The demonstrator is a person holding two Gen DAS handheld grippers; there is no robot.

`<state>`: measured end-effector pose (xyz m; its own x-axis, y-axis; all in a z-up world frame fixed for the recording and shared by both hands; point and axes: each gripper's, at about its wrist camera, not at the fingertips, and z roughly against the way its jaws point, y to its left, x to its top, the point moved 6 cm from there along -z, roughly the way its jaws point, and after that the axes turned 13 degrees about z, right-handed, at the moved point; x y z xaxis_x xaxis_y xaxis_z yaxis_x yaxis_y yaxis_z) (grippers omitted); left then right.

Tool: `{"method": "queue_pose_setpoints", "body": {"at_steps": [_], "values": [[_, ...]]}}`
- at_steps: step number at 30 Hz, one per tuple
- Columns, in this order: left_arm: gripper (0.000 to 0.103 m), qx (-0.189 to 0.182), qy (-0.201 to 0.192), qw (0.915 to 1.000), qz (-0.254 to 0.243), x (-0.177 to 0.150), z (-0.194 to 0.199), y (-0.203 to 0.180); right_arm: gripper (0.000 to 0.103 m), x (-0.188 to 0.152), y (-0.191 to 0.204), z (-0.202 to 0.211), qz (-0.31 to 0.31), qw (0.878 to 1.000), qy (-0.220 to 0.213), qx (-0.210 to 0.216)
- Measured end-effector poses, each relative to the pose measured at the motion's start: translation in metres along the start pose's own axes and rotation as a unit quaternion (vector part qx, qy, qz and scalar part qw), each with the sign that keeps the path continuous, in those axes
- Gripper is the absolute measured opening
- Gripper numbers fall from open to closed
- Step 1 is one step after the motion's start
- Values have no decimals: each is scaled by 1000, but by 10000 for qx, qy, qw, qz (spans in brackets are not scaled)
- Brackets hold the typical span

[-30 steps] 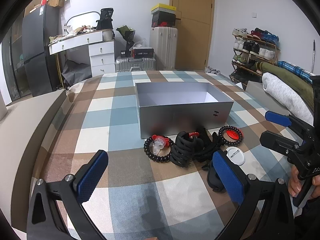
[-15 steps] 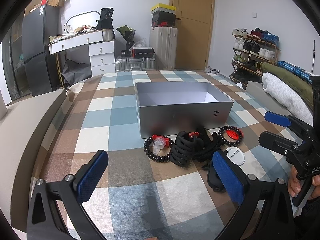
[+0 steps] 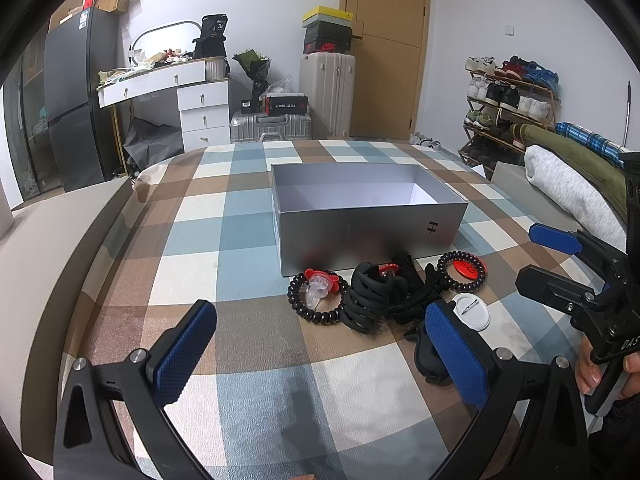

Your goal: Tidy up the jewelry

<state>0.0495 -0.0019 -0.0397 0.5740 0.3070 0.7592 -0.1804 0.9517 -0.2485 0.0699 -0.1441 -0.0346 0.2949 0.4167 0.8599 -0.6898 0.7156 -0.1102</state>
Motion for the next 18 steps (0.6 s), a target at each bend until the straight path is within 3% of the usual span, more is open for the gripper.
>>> {"method": "queue_pose_setpoints", "body": {"at_steps": [18], "values": [[102,-13,-41,10000,-29,0,1,0,103,-2,-4,-5,-108,9997,197,-69]]}}
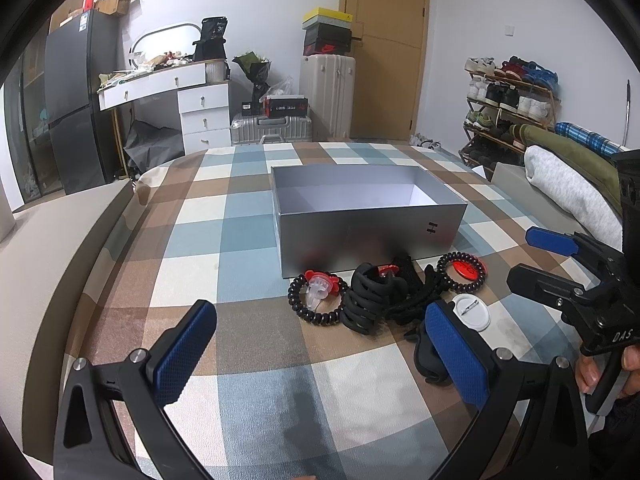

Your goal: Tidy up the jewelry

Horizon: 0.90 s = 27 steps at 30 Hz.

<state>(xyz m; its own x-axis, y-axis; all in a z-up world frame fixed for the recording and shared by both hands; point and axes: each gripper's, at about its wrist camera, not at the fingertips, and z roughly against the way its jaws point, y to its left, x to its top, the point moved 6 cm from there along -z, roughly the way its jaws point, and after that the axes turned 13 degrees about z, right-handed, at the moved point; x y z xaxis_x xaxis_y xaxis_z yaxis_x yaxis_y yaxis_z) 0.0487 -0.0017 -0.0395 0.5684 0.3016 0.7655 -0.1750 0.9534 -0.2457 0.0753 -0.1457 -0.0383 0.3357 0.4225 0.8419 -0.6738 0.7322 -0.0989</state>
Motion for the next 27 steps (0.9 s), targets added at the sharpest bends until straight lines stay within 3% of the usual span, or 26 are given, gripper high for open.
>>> {"method": "queue_pose_setpoints", "body": {"at_steps": [6,20,24,27], "values": [[102,47,37,10000,-5,1,-1,0,103,0,2,-3,35,9999,90,32],[102,0,77,9998,-181,-1,1,-8,103,-10,2,-19,-8,9955,940,-98],[102,-152,234,9995,-135,-3,0,-12,92,-18,2,-29,-178,9911,1293,252],[102,-309,346,9989,-70,-4,1,-15,77,-26,5,-36,-99,9873,1566,257]]}}
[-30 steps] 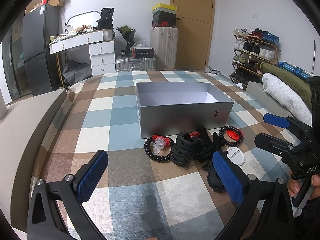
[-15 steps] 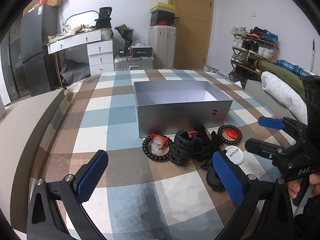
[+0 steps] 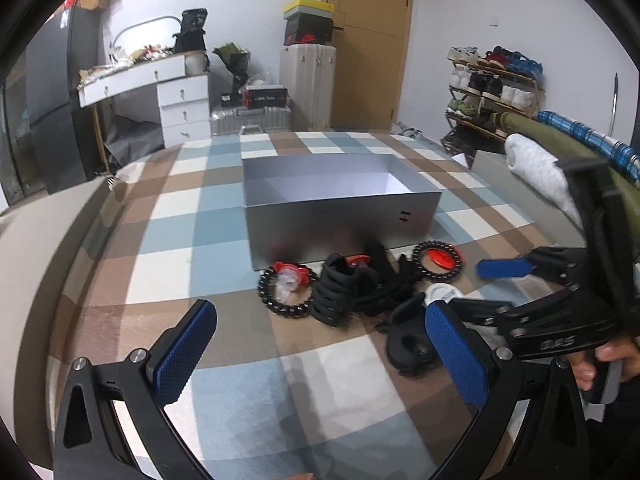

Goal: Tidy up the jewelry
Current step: 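Move the right tool to the white round badge and grasp it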

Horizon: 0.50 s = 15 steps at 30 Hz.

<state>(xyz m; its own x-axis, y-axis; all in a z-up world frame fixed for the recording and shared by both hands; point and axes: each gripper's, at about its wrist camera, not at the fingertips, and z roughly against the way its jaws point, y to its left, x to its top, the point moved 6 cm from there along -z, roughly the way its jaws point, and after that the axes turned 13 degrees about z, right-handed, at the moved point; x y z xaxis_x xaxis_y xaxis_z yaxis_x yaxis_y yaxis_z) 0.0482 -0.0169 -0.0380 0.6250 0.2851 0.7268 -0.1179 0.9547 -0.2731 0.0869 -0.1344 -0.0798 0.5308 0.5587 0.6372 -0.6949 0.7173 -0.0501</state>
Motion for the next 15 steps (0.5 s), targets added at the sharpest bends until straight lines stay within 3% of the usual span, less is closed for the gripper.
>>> {"method": "queue_pose_setpoints", "body": {"at_steps": [3,13,15], "values": [[102,-107,98,9999,36,-1,1,-2,67,-4,5,-6,95,9998,166,53],[102,-124,315,9994,68,-8,-7,-7,64,-5,17,-9,537,9979,324,-156],[102,-131,360,9992,89,-9,-7,-8,58,-5,19,-9,614,9976,277,-153]]}}
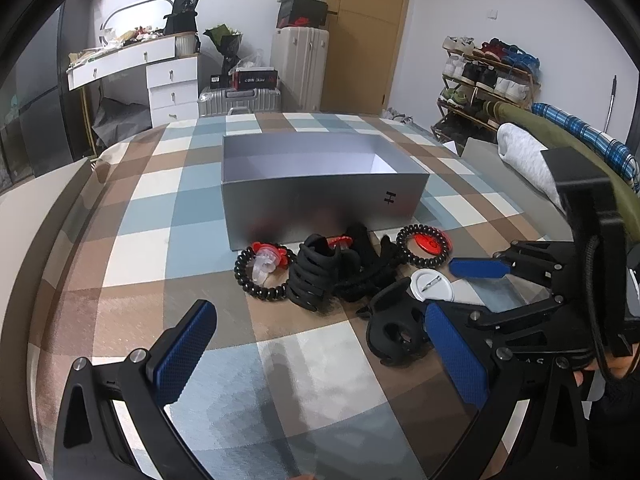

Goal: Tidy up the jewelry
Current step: 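Move the right tool to the white round badge and grasp it, then lift the white badge with the right tool while the left tool grasps a black claw clip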

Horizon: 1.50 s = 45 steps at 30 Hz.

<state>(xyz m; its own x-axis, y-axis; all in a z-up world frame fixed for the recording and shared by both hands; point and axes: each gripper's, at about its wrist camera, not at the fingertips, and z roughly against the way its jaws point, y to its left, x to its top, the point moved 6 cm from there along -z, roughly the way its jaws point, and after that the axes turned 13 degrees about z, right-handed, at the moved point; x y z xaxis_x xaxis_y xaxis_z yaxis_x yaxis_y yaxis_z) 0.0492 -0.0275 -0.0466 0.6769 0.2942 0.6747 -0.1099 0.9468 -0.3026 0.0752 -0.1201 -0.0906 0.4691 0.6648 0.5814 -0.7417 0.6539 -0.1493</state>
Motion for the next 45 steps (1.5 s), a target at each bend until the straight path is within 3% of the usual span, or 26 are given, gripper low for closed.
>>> {"method": "queue_pose_setpoints", "body": {"at_steps": [1,2,7,15,21,30,39,45], "values": [[102,-6,10,10000,0,0,0,0,43,0,1,1,31,10000,-47,8],[102,-10,23,10000,-1,-1,-1,-1,40,1,2,2,69,9999,-84,-4],[102,17,71,10000,-65,-4,-2,-5,40,2,2,4,96,9998,-172,43],[102,15,303,9995,-38,-10,-9,-10,40,8,-4,33,-180,9966,-750,287],[102,-113,598,9981,10,-19,-16,-20,40,7,-9,38,-284,9952,-870,358],[101,104,756,9966,-298,-27,-18,-33,40,-2,-23,44,-510,9929,-964,467],[49,-15,900,9956,-276,-29,-21,-32,40,-3,-25,43,-570,9919,-982,562],[45,-4,642,9978,-142,-22,-16,-30,40,-3,-25,44,-572,9913,-1018,612]]}}
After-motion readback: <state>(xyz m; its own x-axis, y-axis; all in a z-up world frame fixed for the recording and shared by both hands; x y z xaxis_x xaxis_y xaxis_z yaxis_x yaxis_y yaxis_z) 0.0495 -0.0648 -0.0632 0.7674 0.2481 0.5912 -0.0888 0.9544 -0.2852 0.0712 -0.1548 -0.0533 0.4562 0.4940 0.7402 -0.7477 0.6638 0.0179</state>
